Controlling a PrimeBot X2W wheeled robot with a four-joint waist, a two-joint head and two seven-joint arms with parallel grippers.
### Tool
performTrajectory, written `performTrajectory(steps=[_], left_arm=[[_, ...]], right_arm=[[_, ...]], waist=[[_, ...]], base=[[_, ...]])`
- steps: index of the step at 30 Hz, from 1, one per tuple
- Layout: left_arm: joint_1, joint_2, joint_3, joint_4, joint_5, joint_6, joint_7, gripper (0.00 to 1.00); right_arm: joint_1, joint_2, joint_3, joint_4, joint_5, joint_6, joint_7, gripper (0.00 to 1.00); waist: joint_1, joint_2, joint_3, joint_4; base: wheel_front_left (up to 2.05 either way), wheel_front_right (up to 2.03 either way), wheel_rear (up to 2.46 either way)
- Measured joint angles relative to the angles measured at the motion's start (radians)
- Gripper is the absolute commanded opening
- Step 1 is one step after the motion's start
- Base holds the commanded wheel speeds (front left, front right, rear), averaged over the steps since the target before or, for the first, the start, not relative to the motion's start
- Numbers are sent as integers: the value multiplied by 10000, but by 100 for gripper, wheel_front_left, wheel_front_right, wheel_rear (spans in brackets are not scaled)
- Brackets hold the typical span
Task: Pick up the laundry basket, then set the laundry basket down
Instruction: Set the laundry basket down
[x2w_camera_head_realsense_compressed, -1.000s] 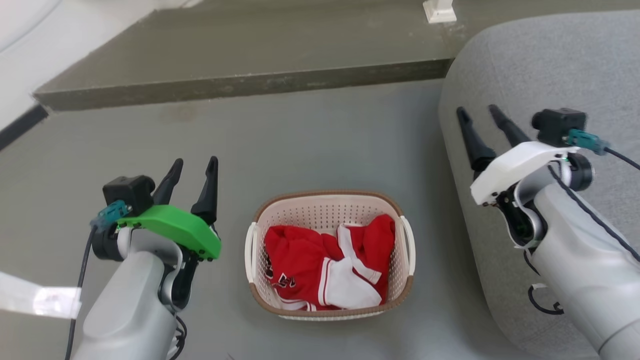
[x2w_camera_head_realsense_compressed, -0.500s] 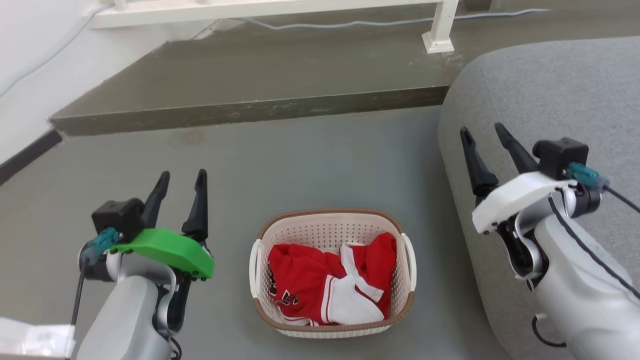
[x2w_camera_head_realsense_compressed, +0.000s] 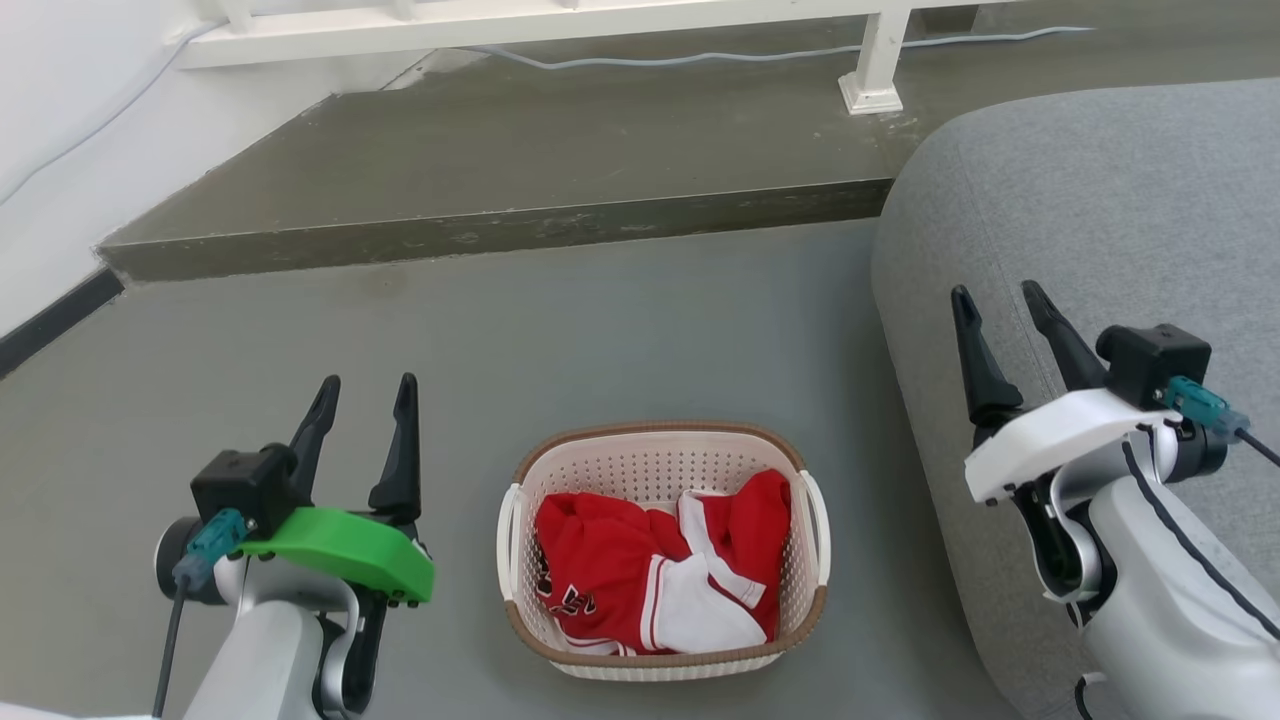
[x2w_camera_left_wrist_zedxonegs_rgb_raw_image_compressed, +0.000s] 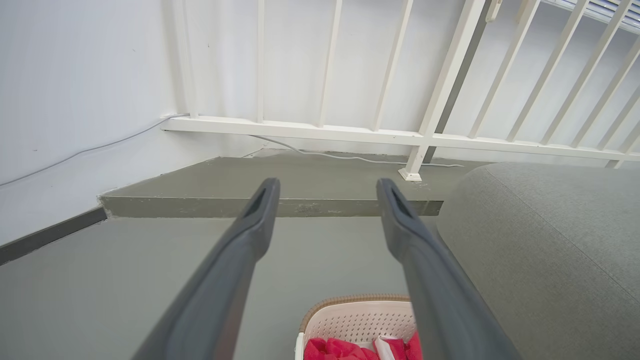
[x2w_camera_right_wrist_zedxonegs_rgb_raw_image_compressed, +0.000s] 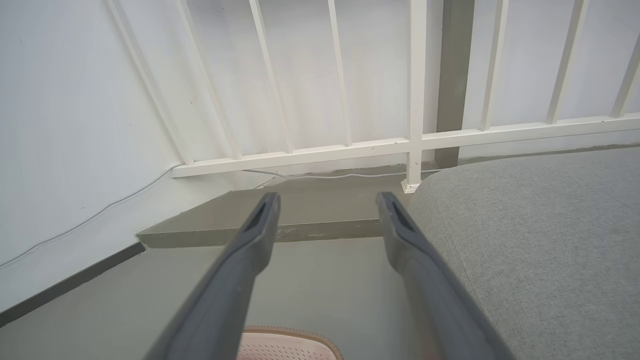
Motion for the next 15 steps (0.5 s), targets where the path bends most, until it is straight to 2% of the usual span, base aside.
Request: performTrajectory(steps=[15], left_arm=[[594,-244,267,-533,485,69,0,100]], right_arm=[[677,113,-366,-460,-399,0,0,100]], waist=[[0,0,13,14]], base=[[0,0,0]])
